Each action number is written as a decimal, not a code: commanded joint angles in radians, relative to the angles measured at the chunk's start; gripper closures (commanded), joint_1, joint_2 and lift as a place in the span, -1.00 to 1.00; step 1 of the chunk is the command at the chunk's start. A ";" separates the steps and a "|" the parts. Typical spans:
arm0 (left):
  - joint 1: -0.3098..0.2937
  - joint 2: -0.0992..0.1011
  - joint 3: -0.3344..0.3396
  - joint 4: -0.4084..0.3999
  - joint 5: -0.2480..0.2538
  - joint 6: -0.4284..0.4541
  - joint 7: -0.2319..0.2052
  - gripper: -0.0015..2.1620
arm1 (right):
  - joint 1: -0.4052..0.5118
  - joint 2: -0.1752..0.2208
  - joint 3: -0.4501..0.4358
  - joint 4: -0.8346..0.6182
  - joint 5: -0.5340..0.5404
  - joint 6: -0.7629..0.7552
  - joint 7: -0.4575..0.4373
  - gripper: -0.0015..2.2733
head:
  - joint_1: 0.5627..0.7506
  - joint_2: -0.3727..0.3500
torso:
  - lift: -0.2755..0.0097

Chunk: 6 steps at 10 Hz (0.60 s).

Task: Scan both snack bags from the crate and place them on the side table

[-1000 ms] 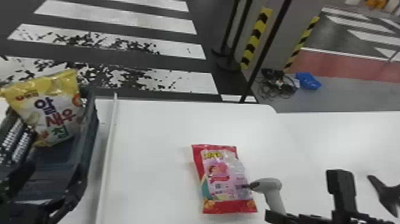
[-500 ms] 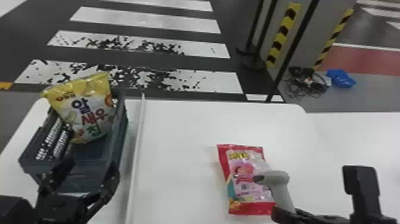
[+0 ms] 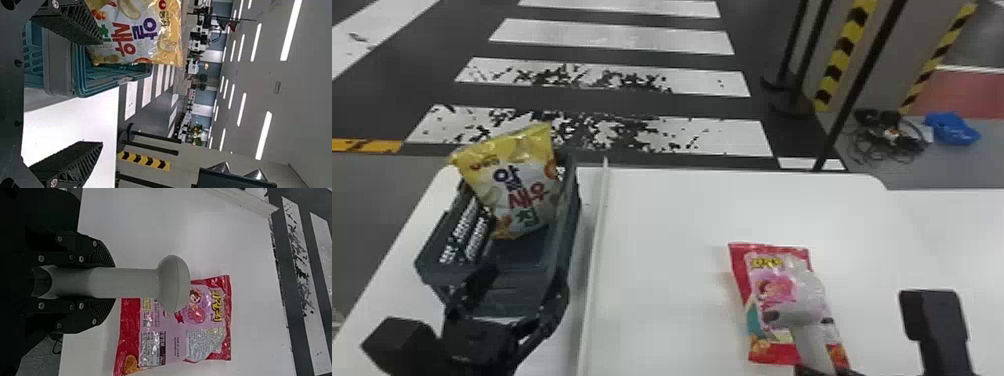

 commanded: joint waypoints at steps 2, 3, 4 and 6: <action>0.000 0.002 0.000 -0.001 0.002 -0.001 0.000 -0.92 | -0.015 -0.012 0.040 0.051 0.033 0.002 -0.010 0.99 | 0.41 -0.16 | 0.26; 0.000 0.002 0.000 -0.001 0.002 -0.001 0.000 -0.92 | -0.021 -0.018 0.057 0.058 0.056 0.002 -0.013 0.99 | 0.41 -0.16 | 0.26; 0.000 0.002 0.000 0.001 0.002 -0.001 0.000 -0.92 | -0.024 -0.022 0.069 0.069 0.067 0.002 -0.013 0.99 | 0.41 -0.16 | 0.26; 0.000 0.002 0.002 0.001 0.002 -0.001 0.000 -0.92 | -0.025 -0.030 0.093 0.081 0.082 0.002 -0.012 0.99 | 0.41 -0.16 | 0.26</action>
